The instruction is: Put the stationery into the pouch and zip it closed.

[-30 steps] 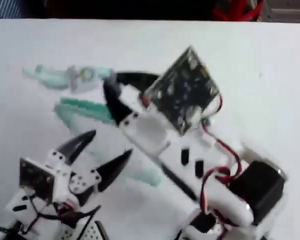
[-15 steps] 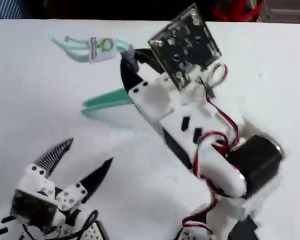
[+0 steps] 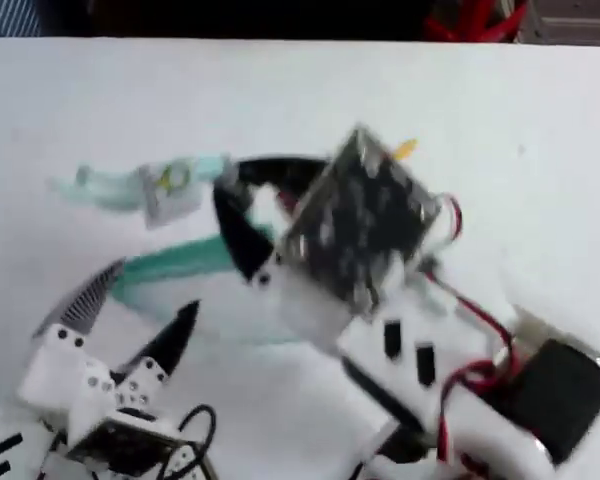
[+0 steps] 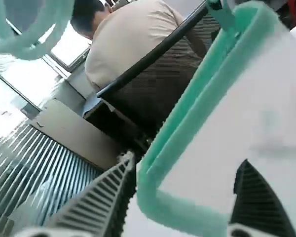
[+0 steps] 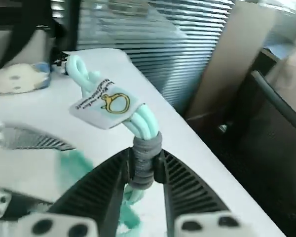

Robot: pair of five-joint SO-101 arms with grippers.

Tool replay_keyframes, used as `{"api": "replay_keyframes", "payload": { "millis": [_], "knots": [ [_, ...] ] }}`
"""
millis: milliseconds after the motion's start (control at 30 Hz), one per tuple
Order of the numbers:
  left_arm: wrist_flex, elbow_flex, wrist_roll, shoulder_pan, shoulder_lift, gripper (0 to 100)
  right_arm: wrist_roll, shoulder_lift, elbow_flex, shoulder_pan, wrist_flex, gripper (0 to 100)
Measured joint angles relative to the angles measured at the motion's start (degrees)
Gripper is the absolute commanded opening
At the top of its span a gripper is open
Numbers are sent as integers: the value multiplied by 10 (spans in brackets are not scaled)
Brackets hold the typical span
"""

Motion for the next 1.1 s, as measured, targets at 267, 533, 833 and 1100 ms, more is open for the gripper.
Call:
{"api": "replay_keyframes", "payload": {
  "millis": [267, 533, 833, 1100],
  "knots": [
    [15, 69, -41, 42, 0, 309, 11, -21, 43, -59, 0, 19],
    [-15, 70, -44, 49, 0, 309, 40, -60, 108, -61, 0, 19],
    [-2, 47, -44, 44, 0, 307, 65, -94, 160, -59, 0, 19],
    [-123, 33, 149, -120, 0, 154, 50, -112, 163, 19, 0, 19]
  ]
}}
